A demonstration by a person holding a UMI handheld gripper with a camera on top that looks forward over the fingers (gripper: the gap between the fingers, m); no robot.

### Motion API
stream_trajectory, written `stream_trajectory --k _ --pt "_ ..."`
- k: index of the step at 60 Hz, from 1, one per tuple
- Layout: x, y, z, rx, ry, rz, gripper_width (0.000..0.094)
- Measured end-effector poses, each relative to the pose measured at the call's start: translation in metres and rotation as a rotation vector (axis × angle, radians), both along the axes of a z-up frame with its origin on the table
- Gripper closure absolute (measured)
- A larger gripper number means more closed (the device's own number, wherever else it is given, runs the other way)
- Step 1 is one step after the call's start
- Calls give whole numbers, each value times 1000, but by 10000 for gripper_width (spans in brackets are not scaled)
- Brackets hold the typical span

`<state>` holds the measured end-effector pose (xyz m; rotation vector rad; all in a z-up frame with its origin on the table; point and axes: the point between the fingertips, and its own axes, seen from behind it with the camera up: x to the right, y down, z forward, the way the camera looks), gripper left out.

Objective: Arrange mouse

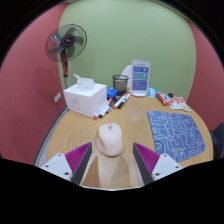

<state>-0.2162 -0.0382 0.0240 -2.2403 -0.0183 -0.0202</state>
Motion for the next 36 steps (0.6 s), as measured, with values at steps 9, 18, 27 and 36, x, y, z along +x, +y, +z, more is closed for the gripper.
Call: stream_trajectory --k 9,18,27,36 --pt "-3 48 -22 -6 -45 13 166" --pt "-10 70 -33 -5 -52 50 327" --pt "-12 73 -32 5 -39 69 464" --pt "-11 72 -27 -13 -28 79 535"
